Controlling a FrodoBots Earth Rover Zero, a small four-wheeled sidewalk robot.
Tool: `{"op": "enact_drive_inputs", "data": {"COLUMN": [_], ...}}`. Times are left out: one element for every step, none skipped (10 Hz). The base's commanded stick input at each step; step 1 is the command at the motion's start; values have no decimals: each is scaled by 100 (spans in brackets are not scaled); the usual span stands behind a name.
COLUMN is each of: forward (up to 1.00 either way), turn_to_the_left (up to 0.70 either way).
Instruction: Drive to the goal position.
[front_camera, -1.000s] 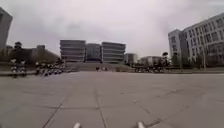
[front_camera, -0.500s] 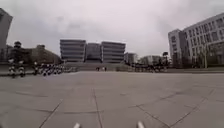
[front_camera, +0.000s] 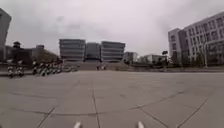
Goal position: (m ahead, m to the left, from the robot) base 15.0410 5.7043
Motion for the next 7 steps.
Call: {"op": "enact_drive_inputs", "data": {"forward": [50,50,50,50,50,50,50], "turn_to_the_left": [0,0,0,0,0,0,0]}}
